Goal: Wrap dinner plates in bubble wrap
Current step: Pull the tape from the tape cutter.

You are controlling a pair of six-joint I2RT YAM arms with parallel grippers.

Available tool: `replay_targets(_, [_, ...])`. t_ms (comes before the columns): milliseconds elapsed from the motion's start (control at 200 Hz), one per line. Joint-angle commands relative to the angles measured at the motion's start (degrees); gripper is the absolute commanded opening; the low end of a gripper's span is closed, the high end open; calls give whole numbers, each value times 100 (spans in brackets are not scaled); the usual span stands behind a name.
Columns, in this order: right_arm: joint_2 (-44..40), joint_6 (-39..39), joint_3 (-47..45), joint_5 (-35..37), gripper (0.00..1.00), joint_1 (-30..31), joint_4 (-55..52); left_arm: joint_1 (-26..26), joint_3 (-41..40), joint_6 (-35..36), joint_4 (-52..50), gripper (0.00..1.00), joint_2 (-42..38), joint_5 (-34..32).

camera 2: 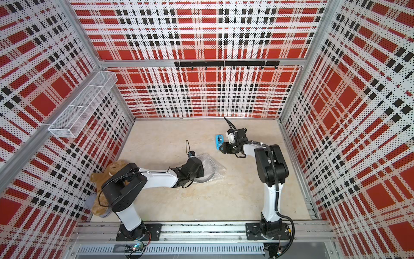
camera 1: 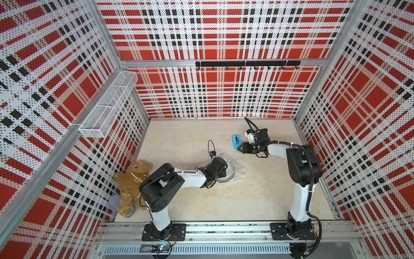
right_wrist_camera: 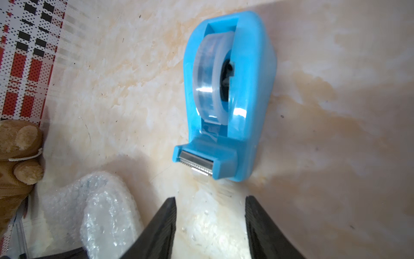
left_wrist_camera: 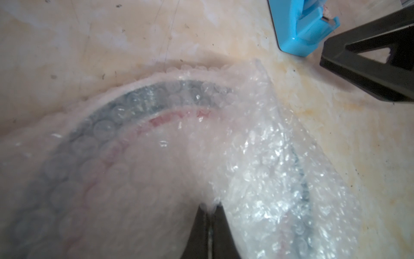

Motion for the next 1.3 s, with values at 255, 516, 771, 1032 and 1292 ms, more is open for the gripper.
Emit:
replay_targets(255, [252,-221,7,-271,45,-9,277,-110,-311,-6,-1309,0,400,360])
replay_targets(516, [361,-208,-20,-496,38,-9,440,-120,-291,21,-1319,0,428,360])
replay_targets(771, [270,-107,-232,-424,29,-10,812,-120,-274,29,-1327,0,451,367])
replay_targets(1032, [162,-112,-350,-319,20,-18,874,-140,-235,49,-1354,0,482,358])
replay_targets(1292, [-160,-48,-555,-267,4,-35,937,-164,-169,73,-1391,0,534,372])
